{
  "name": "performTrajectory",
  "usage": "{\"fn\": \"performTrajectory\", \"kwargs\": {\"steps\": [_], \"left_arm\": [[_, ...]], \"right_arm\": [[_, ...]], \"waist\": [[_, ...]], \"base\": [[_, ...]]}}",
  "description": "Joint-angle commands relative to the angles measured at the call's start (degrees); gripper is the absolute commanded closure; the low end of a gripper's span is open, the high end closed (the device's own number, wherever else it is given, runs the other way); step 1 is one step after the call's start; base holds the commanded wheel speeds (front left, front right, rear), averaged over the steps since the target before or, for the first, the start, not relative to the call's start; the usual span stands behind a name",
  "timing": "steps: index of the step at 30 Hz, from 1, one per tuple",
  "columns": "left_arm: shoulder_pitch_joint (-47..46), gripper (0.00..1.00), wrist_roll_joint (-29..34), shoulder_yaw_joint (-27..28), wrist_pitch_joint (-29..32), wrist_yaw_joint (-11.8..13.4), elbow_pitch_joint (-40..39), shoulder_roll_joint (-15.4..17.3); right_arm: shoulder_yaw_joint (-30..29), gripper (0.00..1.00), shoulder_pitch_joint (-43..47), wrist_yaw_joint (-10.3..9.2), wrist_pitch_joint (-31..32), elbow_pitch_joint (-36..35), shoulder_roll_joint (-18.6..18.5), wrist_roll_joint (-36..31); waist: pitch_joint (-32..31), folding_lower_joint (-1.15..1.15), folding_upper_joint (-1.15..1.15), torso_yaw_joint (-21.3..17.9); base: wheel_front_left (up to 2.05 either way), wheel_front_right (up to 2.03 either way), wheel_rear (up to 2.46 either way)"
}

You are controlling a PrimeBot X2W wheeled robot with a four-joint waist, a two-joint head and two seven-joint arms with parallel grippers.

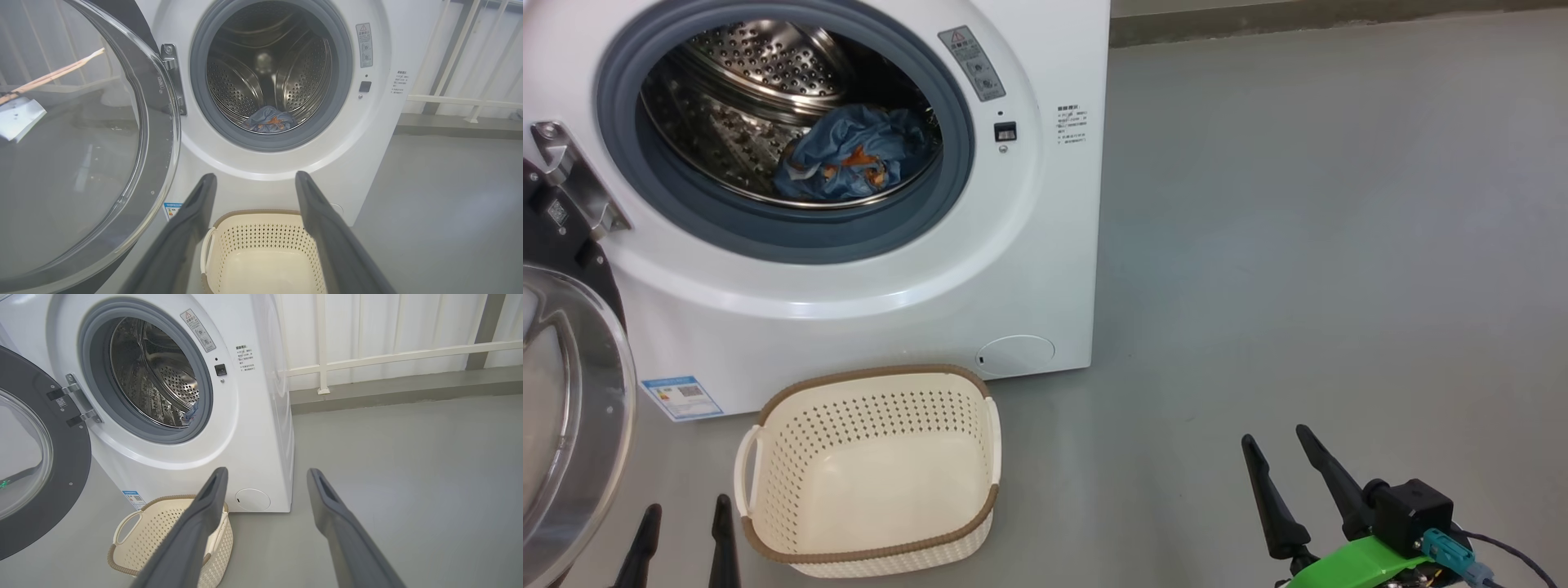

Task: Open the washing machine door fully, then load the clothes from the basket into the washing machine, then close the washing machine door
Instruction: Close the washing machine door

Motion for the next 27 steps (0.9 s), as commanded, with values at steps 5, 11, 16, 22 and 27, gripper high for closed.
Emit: {"fn": "performTrajectory", "kwargs": {"steps": [5,11,16,22,27], "left_arm": [[-2.0,0.00,0.1,1.6,-0.4,0.3,-1.4,0.5],[-2.3,0.00,0.1,1.5,-0.4,0.3,-1.2,0.5],[-2.4,0.00,-0.2,1.4,-0.4,0.3,-1.1,0.6],[-2.9,0.00,-0.6,1.3,-0.4,0.3,-0.7,0.7],[-3.0,0.00,-0.9,1.4,-0.4,0.3,-0.7,0.6]], "right_arm": [[1.3,0.00,-0.6,0.09,-0.3,-1.6,0.1,-0.2],[1.3,0.00,-0.7,0.09,-0.3,-1.6,0.1,-0.2],[1.3,0.00,-0.6,0.09,-0.3,-1.7,0.1,-0.2],[1.1,0.00,-0.4,0.09,-0.3,-2.2,0.1,-0.4],[0.9,0.00,-0.4,0.09,-0.3,-2.5,0.1,-0.5]], "waist": [[-0.1,0.00,0.00,0.1],[-0.2,0.00,0.00,0.3],[0.0,0.00,0.00,0.9],[0.2,0.00,0.00,3.2],[0.4,0.00,0.00,5.5]], "base": [[0.00,0.00,0.00],[0.00,0.00,0.00],[0.00,0.00,0.00],[0.00,0.00,0.00],[0.00,0.00,0.00]]}}
